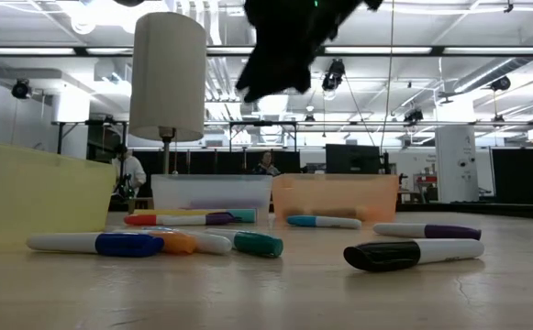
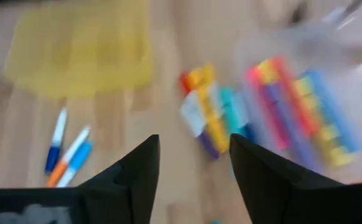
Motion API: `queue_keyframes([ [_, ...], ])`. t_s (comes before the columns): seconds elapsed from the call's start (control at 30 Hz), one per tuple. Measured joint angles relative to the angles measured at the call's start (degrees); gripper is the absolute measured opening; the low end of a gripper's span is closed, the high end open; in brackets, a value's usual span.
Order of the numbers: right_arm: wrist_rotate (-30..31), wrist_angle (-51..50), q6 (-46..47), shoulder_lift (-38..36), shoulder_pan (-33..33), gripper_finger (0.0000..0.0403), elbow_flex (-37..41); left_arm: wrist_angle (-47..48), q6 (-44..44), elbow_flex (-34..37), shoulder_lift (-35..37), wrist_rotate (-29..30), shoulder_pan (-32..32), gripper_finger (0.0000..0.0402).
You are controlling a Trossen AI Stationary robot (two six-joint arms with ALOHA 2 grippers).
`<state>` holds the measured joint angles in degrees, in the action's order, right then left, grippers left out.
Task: Pick & Place Markers
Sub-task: Put the light blue highlighter into the transparent bin
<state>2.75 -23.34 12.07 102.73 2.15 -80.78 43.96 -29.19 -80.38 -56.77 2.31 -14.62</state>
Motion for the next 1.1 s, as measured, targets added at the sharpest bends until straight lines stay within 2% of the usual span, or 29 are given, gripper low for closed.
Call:
queue_keyframes([
  [0.07,-1.8,0.6,0.9,2.4,0.1,0.0207,0.6,0.1,-0.1,0.0,0.0,-0.1,0.1,0.0156],
  [0.2,-1.5,1.2,3.1,7.8,0.2,0.0217,0.3,0.2,-0.1,0.0,-0.3,-0.3,0.2,0.0156],
  [0.57,1.2,-2.6,-0.2,19.7,0.2,0.0198,-9.4,0.4,-0.1,0.0,-0.5,-0.8,0.2,0.0156],
  [0.73,2.1,-7.7,-2.5,21.3,-0.1,0.0190,-12.6,0.5,-0.5,0.0,-0.5,-1.2,0.2,0.0156],
  [1.1,6.1,-8.6,-8.6,20.9,-1.9,0.0187,-11.8,0.6,-0.8,0.0,-0.7,-1.1,0.2,0.0156],
])
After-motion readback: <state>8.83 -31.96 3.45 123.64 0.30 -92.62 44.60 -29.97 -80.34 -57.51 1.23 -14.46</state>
